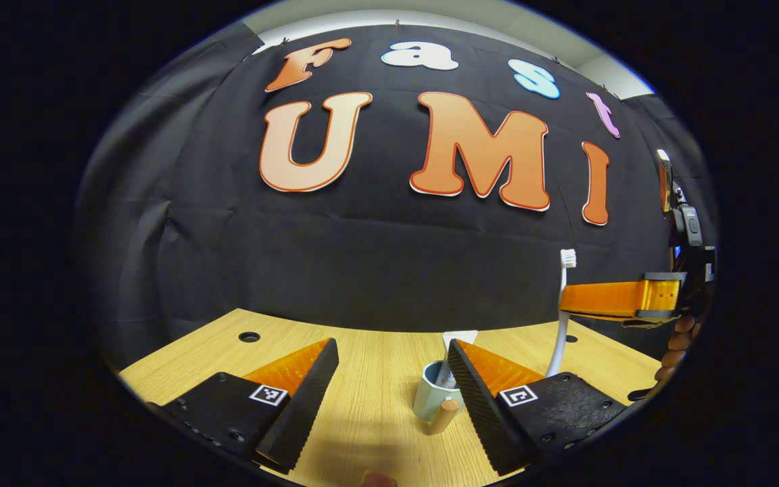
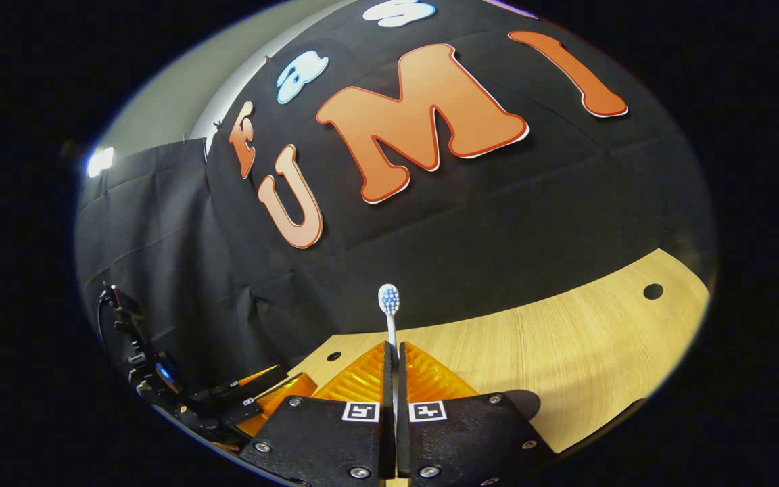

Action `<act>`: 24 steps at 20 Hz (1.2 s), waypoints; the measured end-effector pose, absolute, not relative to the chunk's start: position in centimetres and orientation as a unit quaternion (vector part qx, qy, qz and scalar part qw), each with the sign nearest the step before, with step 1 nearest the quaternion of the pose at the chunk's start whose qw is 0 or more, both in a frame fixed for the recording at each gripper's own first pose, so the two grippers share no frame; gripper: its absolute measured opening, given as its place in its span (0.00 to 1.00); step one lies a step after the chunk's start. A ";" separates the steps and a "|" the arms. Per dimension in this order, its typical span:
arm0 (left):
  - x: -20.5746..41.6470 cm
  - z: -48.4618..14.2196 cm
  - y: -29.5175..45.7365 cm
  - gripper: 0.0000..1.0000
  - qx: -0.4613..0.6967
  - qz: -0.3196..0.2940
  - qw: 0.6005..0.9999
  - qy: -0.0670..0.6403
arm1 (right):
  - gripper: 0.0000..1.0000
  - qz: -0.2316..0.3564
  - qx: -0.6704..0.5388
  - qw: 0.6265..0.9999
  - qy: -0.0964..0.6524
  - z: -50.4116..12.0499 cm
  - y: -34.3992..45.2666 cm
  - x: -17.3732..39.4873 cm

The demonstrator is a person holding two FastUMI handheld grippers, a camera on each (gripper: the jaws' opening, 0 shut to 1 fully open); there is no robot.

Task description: Put the toothbrush and toothpaste on the desktop into the cup, then pick up the cup and place it on the coaster on the desktop.

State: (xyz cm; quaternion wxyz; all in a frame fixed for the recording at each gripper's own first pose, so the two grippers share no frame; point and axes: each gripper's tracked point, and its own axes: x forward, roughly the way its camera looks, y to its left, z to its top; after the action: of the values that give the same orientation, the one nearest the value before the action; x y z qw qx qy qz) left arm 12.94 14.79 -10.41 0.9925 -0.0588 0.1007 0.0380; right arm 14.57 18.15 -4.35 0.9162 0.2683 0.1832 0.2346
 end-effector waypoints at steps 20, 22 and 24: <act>10.1 -11.5 19.6 0.98 -0.068 0.069 0.990 0.099 | 0.01 0.212 0.230 0.945 0.099 -6.0 23.8 21.0; 9.8 -12.0 19.5 0.98 -0.069 0.070 0.990 0.104 | 0.02 0.212 0.217 0.949 0.088 -6.3 23.9 20.7; 9.7 -12.5 19.4 0.97 -0.071 0.070 0.989 0.110 | 0.01 0.215 0.208 0.952 0.070 -6.5 24.0 20.3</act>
State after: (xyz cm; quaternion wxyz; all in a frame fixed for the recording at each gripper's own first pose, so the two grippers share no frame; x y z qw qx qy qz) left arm 9.68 19.37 -12.55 0.9889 -0.0714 0.1099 0.0700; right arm 20.28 23.97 -6.46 0.9517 0.2084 0.0701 0.2145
